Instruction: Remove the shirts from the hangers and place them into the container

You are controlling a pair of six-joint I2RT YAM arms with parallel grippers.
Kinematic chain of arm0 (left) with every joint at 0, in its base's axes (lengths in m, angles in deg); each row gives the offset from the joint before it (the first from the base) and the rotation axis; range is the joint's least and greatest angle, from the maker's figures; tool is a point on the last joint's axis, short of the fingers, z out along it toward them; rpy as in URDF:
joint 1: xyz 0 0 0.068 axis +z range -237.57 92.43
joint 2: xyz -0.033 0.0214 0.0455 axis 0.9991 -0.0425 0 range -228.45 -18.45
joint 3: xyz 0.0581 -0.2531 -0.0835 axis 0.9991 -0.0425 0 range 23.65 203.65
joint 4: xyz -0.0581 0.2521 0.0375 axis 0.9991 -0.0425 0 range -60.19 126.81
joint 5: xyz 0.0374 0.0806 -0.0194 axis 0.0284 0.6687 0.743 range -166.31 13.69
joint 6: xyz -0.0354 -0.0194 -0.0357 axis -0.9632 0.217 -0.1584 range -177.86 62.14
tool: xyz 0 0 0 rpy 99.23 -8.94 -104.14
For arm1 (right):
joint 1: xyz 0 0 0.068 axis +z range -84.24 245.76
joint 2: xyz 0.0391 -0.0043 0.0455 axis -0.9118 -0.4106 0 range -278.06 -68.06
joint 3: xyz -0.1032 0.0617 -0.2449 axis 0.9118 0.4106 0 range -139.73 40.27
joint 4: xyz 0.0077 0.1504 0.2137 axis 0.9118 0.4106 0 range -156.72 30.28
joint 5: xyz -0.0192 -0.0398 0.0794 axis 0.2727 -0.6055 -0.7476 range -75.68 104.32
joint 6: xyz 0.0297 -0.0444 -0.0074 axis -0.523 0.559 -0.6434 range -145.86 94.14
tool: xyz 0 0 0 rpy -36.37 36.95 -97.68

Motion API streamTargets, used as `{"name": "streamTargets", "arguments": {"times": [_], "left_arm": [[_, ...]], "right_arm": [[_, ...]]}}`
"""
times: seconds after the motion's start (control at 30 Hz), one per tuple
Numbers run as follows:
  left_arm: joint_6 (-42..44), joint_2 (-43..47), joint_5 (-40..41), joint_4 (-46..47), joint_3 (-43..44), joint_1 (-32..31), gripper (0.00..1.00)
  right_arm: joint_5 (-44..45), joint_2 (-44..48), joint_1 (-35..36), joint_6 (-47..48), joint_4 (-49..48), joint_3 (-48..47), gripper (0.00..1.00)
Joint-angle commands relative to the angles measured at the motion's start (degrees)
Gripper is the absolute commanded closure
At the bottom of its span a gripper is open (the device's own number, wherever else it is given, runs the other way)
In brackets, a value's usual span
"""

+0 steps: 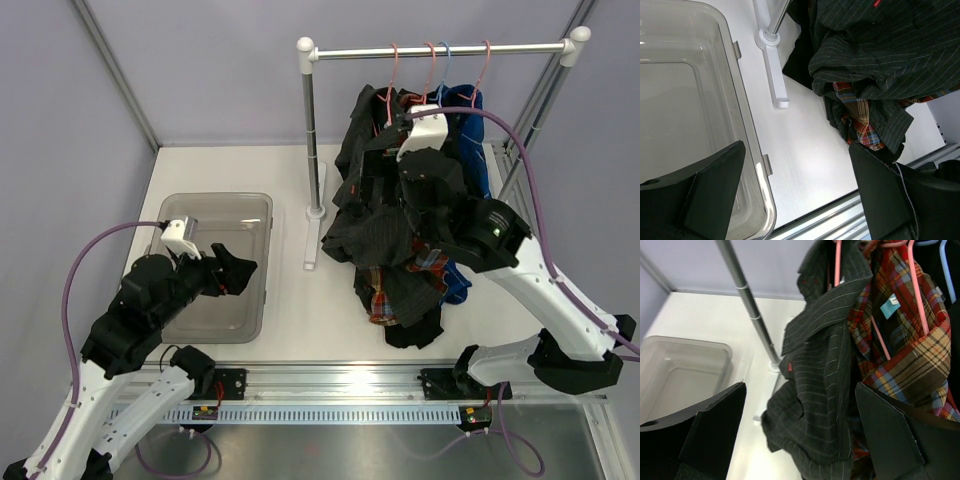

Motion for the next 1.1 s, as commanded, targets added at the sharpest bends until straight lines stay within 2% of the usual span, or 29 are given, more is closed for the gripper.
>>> {"name": "streamTargets", "arguments": {"times": [0.0,0.1,0.2,0.23,0.27,0.4,0.53,0.57,0.77,0.93,1.07], "left_arm": [[0.3,0.4,-2.2,3.0,1.2,-0.2,0.11],[0.5,0.9,-2.0,2.4,1.4,-0.3,0.11],[0.7,1.1,-2.0,1.7,1.8,-0.2,0.11],[0.7,1.1,-2.0,1.6,1.9,-0.2,0.11],[0.8,1.2,-2.0,1.5,2.0,-0.2,0.11],[0.9,1.2,-2.2,1.6,2.0,-0.2,0.12],[1.1,0.3,-4.1,3.5,2.2,-0.2,0.12],[1.6,-0.3,-5.4,4.9,2.4,-0.2,0.12],[3.2,-6.3,-10.4,10.7,6.4,-0.2,0.13],[3.9,-13.8,-9.1,11.4,13.2,-0.3,0.19],[4.5,-18.2,-11.0,13.7,18.0,-0.3,0.19]], "right_arm": [[3.9,-2.3,-3.7,2.2,-1.1,-0.7,0.01],[1.6,-2.4,-8.4,2.0,-3.0,2.1,0.04],[-0.7,-3.4,-12.0,2.3,-4.3,3.4,0.13],[-1.0,-3.7,-12.3,3.0,-4.6,3.5,0.19],[-1.3,-4.3,-12.6,3.2,-4.8,3.5,0.33],[-4.0,-5.1,-12.6,6.0,-7.7,3.7,0.77],[-6.5,-5.8,-12.6,8.8,-9.6,2.3,0.97],[-6.8,-5.9,-12.6,9.2,-9.7,1.5,1.00],[-9.3,-5.2,-12.6,11.8,-9.0,-4.4,1.00],[-11.1,-4.9,-12.6,11.6,-2.1,-12.8,1.00],[-12.9,-2.6,-12.6,11.3,0.4,-14.4,1.00]]}}
